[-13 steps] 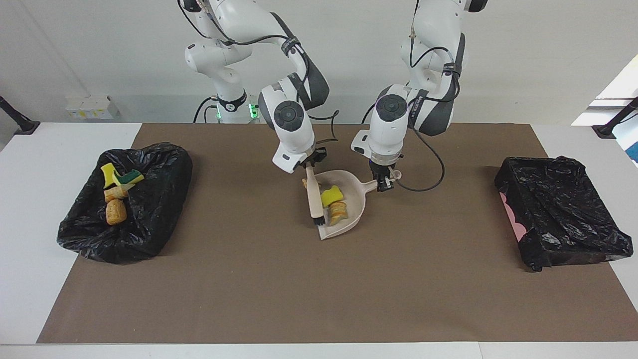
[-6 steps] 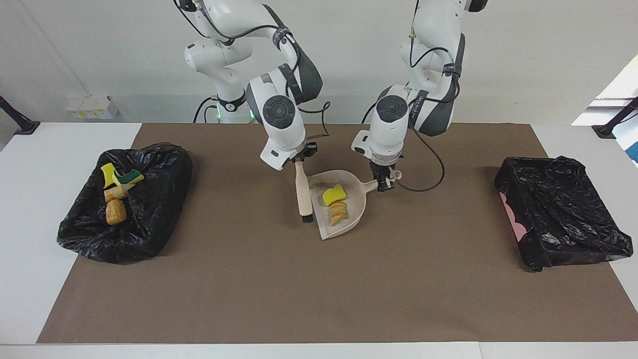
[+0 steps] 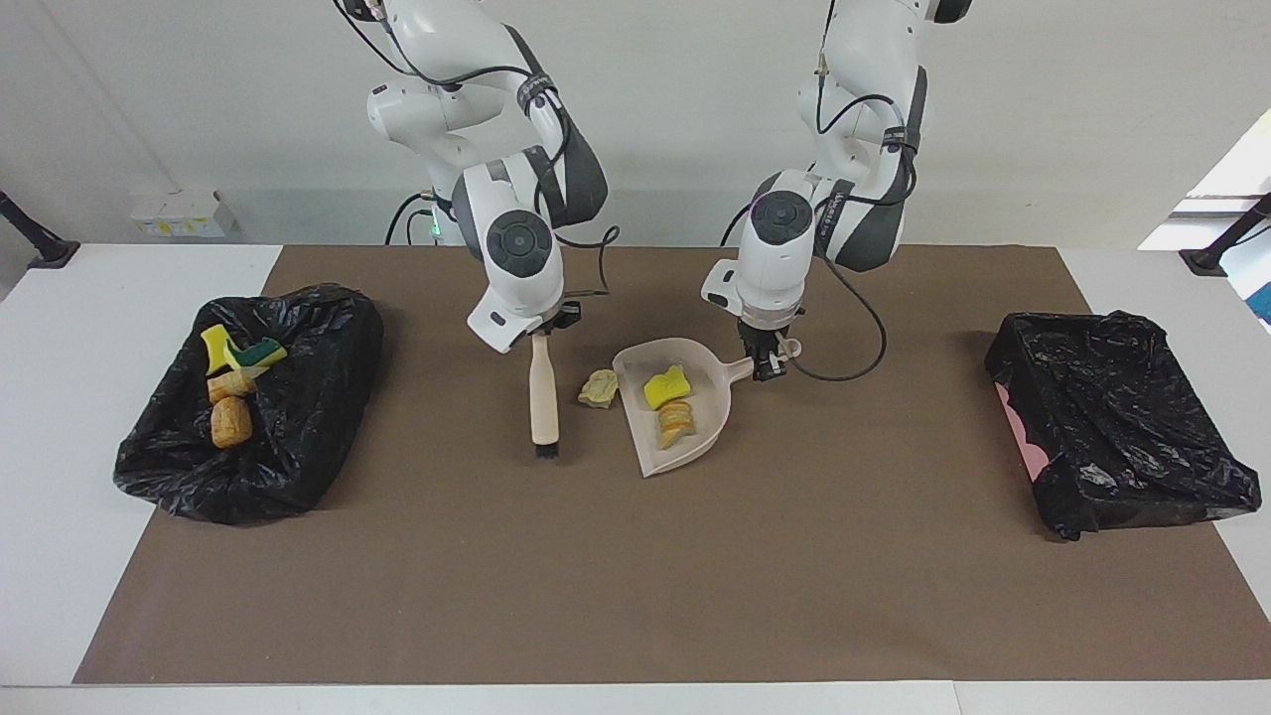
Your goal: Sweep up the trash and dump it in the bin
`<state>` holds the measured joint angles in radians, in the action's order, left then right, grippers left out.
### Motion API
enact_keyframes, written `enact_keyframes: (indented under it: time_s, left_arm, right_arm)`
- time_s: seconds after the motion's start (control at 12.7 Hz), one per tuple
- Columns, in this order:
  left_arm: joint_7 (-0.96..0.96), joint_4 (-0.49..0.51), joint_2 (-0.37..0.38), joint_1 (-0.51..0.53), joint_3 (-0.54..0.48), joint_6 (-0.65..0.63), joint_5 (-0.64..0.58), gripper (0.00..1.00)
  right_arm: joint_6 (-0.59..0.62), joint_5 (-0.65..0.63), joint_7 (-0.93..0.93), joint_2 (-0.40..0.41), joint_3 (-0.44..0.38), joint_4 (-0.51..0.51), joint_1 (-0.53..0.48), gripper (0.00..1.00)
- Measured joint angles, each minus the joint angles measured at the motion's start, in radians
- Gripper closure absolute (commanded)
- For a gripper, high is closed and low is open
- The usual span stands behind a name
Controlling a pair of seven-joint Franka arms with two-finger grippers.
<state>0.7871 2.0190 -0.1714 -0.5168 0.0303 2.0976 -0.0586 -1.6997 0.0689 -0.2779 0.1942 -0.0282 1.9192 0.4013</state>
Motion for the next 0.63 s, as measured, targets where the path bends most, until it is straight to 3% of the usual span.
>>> enact_keyframes:
  time_s: [0.24, 0.63]
  left_arm:
    - [0.000, 0.026, 0.017, -0.001, 0.001, 0.007, 0.000, 1.00]
    - [0.000, 0.075, 0.048, -0.003, 0.007, 0.015, 0.000, 1.00]
  right_arm:
    - [-0.118, -0.002, -0.040, -0.068, 0.007, 0.166, 0.010, 1.00]
    - [-0.222, 0.168, -0.127, -0.074, 0.021, 0.192, 0.170, 1.00]
